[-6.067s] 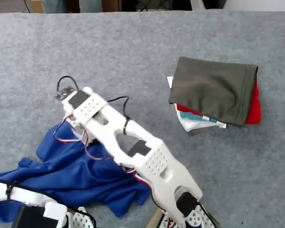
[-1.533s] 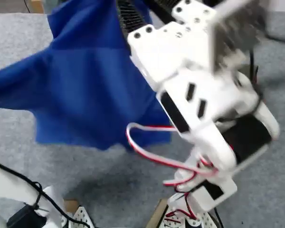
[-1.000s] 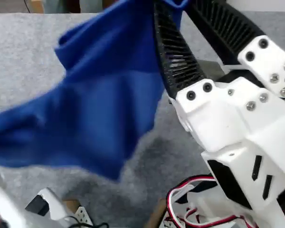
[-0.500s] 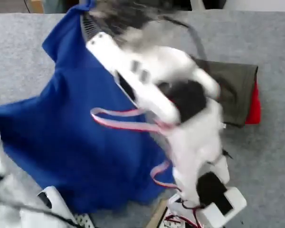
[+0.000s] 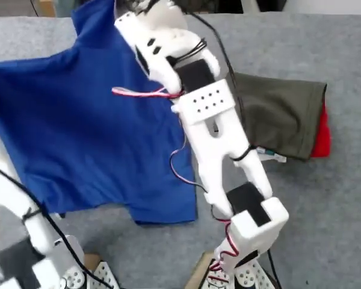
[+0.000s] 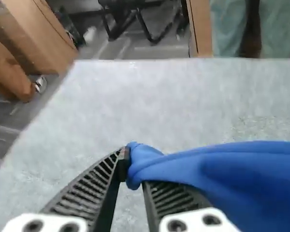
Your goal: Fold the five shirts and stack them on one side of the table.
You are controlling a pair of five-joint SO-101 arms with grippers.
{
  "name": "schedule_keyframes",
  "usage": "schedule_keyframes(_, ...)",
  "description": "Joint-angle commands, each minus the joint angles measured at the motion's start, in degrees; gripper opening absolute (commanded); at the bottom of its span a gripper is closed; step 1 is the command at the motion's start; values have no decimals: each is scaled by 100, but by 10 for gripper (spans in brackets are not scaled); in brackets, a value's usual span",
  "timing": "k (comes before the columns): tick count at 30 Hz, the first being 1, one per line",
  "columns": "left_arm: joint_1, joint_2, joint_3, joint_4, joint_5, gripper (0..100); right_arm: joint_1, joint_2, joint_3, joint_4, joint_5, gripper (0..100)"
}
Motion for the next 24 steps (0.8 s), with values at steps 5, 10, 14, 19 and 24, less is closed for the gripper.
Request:
schedule_keyframes(5,-4,132,-963,2119,-70,29,-18,22,-945,1389,-18,14)
schedule_keyframes(10,-4,-158,-963,3754,-70,29,-35,-180,-1077,2892,9,14)
schedule_keyframes(14,-4,-404,-690,4607,-255,29,-132,-462,-1068,4229,369,14)
schedule_keyframes(19,-207,-1037,497,4818,-1064,29,-607,-813,-1068,6031,703,14)
schedule_keyframes(24,-725,-1785,2422,4308,-1793,29,-624,-980,-787,6769,668,14)
